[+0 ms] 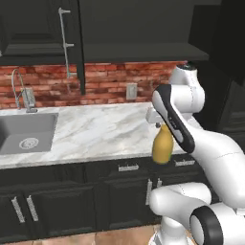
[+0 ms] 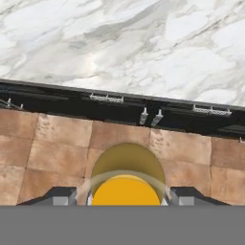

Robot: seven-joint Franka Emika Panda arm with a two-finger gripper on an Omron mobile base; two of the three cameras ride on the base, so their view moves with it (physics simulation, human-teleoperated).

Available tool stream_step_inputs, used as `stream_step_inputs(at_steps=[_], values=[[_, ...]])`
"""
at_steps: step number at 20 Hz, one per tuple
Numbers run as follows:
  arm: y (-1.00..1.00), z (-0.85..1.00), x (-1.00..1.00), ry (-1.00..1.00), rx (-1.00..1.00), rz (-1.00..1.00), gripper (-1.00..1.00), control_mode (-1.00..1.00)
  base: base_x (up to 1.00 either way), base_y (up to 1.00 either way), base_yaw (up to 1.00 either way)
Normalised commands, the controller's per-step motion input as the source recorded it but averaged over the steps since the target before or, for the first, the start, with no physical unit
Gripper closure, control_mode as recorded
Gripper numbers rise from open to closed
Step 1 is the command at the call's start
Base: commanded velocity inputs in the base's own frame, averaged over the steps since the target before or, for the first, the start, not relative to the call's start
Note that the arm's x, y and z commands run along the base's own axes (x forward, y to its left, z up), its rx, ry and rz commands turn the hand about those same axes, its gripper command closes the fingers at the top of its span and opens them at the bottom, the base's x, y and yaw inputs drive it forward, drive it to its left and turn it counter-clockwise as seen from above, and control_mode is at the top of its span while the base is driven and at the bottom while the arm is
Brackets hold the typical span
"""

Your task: There is a tray on the dining counter. Grab the cup, mug, and pitcher and place them on the tray. The pitcher may be placed next to the tray if it cannot fit the tray.

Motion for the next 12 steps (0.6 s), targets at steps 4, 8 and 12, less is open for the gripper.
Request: stream_step_inputs(at_steps=[4, 8, 12], values=[[0.0, 0.0, 0.0, 0.0, 0.0, 0.0, 1.0, 1.0, -0.31, 0.29, 0.54], [0.0, 0.0, 0.0, 0.0, 0.0, 0.0, 1.0, 1.0, -0.22, 0.44, 0.63], [0.0, 0.0, 0.0, 0.0, 0.0, 0.0, 1.0, 1.0, -0.09, 0.61, 0.71]])
